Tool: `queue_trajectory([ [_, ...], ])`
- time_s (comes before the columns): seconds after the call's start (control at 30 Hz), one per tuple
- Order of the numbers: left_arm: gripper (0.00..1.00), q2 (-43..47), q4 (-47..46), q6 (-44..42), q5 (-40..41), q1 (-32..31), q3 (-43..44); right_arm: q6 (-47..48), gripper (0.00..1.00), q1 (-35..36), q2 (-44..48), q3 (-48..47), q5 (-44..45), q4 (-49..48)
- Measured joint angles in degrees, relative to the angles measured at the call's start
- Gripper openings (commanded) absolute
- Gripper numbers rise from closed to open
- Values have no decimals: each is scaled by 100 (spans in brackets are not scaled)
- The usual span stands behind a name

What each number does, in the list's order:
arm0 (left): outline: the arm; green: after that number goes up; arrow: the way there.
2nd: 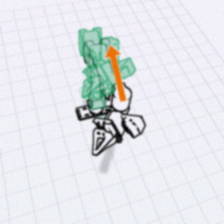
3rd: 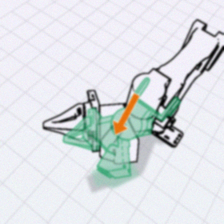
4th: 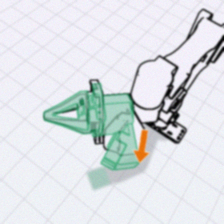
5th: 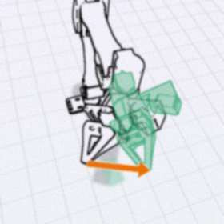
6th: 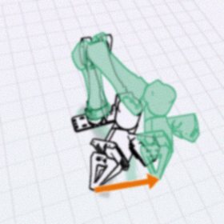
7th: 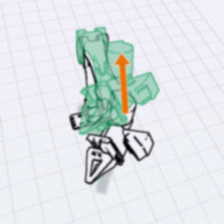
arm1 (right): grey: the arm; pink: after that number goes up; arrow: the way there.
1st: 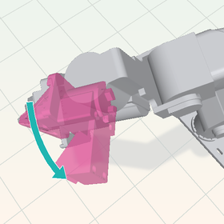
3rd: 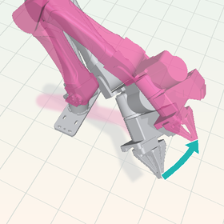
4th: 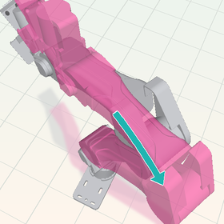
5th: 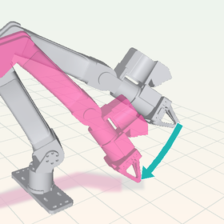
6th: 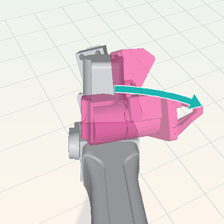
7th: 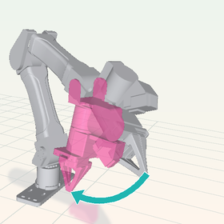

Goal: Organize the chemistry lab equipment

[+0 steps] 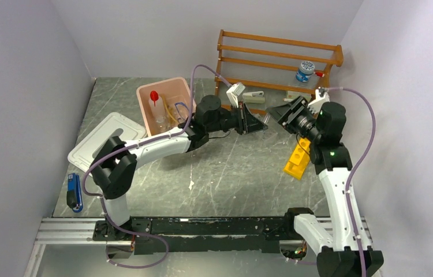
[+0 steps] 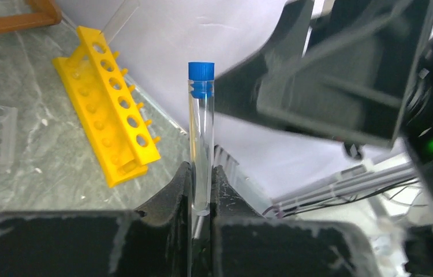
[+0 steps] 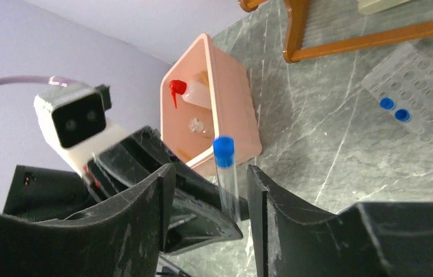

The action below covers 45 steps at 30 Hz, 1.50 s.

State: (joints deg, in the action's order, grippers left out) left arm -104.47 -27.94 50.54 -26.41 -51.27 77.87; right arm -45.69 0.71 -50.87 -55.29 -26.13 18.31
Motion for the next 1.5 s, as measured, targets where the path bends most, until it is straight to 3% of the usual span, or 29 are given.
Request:
queue_trajectory([
  [0.2, 5, 433, 691, -1801, -61, -4, -105, 557, 51, 0, -581, -1056, 105, 1016],
  [0.43, 5, 697, 1231, -3233, -59, -7, -111, 876, 40, 0, -852, -1375, -278, 1628],
  [0.53, 5, 697, 1386, -3593, -61, -7, -111, 894, 34, 0, -894, -1379, -452, 1714],
  [0.73, 5, 697, 1471, -3928, -59, -7, -111, 898, 37, 0, -1023, -1384, -763, 1762],
  [0.93, 5, 695, 1504, -4033, -59, -7, -109, 1016, 13, 2, -1113, -1388, -940, 1864],
  [1.07, 58, 695, 1537, -4074, -50, -7, -109, 1172, 10, 2, -1139, -1419, -874, 1943],
  [1.13, 75, 695, 1565, -4068, 59, -7, -109, 1327, 8, 7, -1143, -1429, -638, 1976],
  [1.23, 83, 695, 1593, -4009, 450, -4, -120, 1641, 7, 4, -1121, -1421, -52, 1956],
  [1.4, 81, 787, 1738, -3812, 1106, 129, -367, 2175, 7, 170, -782, -767, 1429, 1287],
  [1.5, 80, 892, 1878, -3637, 1318, 326, -544, 2496, 7, 704, -651, -181, 2505, 754],
])
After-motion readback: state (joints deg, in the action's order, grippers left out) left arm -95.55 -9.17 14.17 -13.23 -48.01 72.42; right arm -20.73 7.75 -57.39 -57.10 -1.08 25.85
